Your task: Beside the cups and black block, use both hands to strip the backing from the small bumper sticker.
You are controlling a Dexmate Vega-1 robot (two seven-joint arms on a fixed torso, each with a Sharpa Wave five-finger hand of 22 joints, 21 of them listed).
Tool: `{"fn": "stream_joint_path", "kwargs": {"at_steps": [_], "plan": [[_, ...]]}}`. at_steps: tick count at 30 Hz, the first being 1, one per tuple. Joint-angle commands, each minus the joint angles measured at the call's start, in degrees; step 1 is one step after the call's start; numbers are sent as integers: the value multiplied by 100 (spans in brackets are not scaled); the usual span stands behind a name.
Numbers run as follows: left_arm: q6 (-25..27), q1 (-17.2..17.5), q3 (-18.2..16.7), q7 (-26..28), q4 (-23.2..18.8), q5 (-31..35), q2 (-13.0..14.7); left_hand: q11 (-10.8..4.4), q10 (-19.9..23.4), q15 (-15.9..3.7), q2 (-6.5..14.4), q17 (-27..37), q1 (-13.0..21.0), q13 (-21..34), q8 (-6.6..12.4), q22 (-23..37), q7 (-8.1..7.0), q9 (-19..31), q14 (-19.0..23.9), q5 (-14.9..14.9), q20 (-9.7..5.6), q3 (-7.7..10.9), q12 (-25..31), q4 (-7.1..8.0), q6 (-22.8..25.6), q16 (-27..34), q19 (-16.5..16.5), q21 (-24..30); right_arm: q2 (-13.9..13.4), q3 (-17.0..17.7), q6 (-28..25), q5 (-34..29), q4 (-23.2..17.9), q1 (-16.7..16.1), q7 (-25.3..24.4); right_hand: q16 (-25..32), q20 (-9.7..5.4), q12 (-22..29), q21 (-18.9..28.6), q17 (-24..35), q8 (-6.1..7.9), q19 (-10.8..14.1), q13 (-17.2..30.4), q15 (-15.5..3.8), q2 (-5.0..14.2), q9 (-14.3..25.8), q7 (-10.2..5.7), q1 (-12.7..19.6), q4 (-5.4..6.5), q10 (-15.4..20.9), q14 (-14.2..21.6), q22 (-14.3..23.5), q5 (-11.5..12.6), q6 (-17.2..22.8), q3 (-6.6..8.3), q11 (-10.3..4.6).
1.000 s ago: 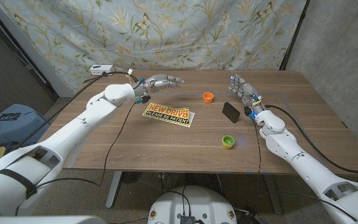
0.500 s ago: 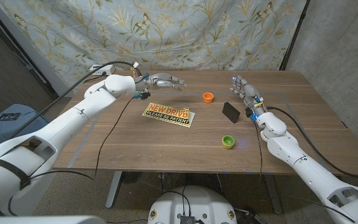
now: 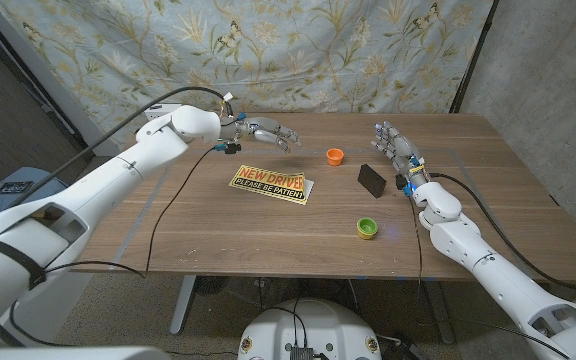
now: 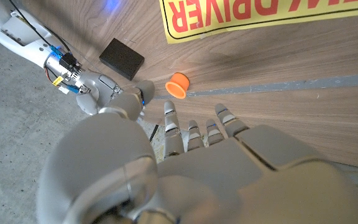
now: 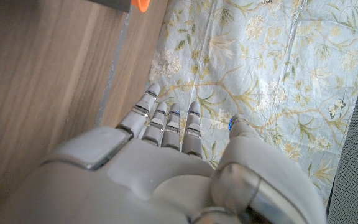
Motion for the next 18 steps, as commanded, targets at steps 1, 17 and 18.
{"fn": "stream_joint_path", "kwargs": {"at_steps": [1, 17, 18], "plan": [[130, -430, 285, -440, 59, 460, -119, 9, -92, 32, -19, 33, 101, 12, -15, 15, -48, 13, -85, 45, -3, 40, -21, 2, -11, -7, -37, -3, -49, 51, 32, -15, -98, -80, -105, 38, 21, 6, 36, 12, 37, 64, 6, 25, -11, 6, 16, 5, -17, -8, 11, 22, 17, 65, 47, 36], [165, -1057, 756, -1022, 202, 1151, -450, 45, -328, 94, -129, 33, 304, 12, -23, 14, -72, 19, -258, 65, 39, -45, -44, 21, -114, 0, -174, 7, -180, 150, 50, 20, -306, -243, -190, 54, 11, 11, 39, 19, 39, 70, 8, 32, 1, 3, 18, 3, -40, -9, 20, 23, 21, 75, 71, 69], [149, -1089, 773, -1065, 231, 1165, -473, 59, -332, 94, -132, 33, 308, 12, -23, 14, -72, 19, -258, 64, 39, -48, -44, 21, -116, 1, -175, 7, -187, 159, 56, 22, -322, -253, -198, 54, 12, 11, 40, 19, 39, 70, 8, 32, 1, 3, 21, 2, -40, -8, 21, 23, 21, 75, 71, 71]]}}
